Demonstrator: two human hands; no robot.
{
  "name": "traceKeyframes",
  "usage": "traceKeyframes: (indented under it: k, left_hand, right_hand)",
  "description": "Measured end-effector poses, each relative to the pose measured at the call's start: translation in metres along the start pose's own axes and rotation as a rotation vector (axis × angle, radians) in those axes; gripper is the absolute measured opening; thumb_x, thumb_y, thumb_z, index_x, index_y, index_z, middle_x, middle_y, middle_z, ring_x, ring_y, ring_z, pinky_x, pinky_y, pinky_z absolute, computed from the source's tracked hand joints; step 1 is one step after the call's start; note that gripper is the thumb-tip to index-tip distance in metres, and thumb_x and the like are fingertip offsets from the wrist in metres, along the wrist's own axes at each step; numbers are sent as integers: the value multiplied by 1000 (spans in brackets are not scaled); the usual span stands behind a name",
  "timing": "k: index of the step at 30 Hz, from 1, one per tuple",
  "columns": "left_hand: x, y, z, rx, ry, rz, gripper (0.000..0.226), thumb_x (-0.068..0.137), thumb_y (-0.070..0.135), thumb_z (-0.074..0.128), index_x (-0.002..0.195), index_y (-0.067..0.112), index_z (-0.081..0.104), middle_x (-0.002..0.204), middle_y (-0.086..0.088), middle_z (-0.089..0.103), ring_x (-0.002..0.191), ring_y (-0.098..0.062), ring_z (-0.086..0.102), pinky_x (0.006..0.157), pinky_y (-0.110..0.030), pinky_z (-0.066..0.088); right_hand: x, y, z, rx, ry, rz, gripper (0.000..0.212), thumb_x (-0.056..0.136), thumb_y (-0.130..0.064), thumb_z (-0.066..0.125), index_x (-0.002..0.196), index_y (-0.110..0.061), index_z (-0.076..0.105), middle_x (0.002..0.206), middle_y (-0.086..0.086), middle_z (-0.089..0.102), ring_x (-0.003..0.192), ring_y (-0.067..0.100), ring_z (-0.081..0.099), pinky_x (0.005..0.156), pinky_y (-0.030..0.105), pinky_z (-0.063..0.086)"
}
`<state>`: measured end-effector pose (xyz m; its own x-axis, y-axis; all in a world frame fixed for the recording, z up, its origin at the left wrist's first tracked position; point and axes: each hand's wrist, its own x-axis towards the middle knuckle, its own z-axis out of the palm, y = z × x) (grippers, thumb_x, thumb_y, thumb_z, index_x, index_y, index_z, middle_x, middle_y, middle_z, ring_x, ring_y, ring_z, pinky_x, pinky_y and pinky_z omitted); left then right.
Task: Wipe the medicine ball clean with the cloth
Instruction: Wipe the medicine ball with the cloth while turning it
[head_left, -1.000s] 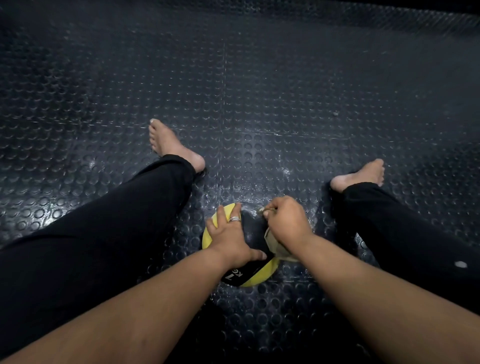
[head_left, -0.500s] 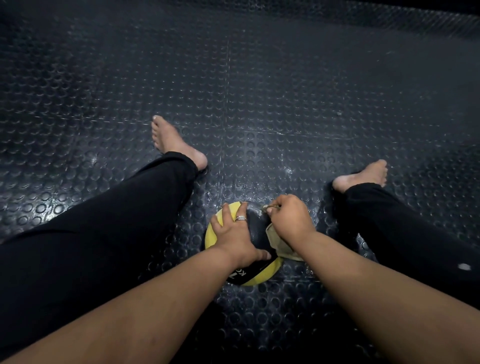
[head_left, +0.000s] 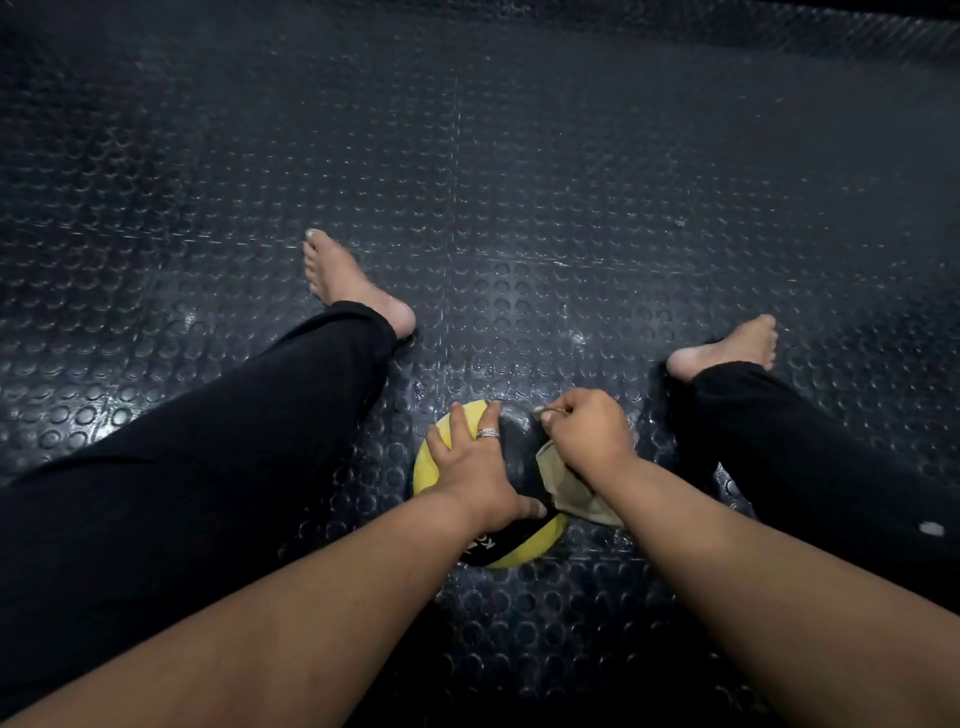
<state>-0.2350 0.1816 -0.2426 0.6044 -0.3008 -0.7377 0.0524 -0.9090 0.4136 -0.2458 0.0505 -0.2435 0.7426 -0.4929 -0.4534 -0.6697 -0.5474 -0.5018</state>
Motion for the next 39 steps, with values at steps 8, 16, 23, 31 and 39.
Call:
traceKeyframes:
  k: [8,16,23,31,39]
  left_hand:
    - [6,-4,6,16,5,5,124,72,37,83,151,40,-13,158,-3,-25,144,-41,-22,117,-59,16]
    - [3,-1,5,47,13,21,130,68,47,85,152,38,-13,158,-5,-25,144,-42,-22,119,-56,13]
    - [14,-12,10,70,15,53,127,60,57,84,154,41,0,160,-1,-22,144,-40,-24,120,-53,0]
    - [4,-6,1,34,-8,49,128,69,43,85,152,38,-11,159,-6,-25,144,-42,-23,120,-51,4]
    - [9,-8,7,109,2,70,131,62,52,85,152,41,-9,159,-4,-25,143,-41,-24,118,-59,8]
  right_hand:
    - [-34,7,8,-26,27,-159,7,88,-18,62,89,-15,69,92,-4,53,85,10,49,77,20,38]
    - [-9,0,1,-37,17,-44,9,89,-16,58,86,-14,66,89,1,58,85,20,57,68,23,38]
    - [-20,-4,8,-114,25,-224,14,89,-17,58,96,-13,69,100,3,55,95,21,54,84,29,44]
    - [4,-8,8,-138,-20,-119,14,90,-16,56,91,-13,70,98,8,63,90,24,59,78,31,49]
    - [-20,0,3,-111,-13,-205,13,90,-17,57,94,-11,68,101,4,58,94,20,55,80,27,42]
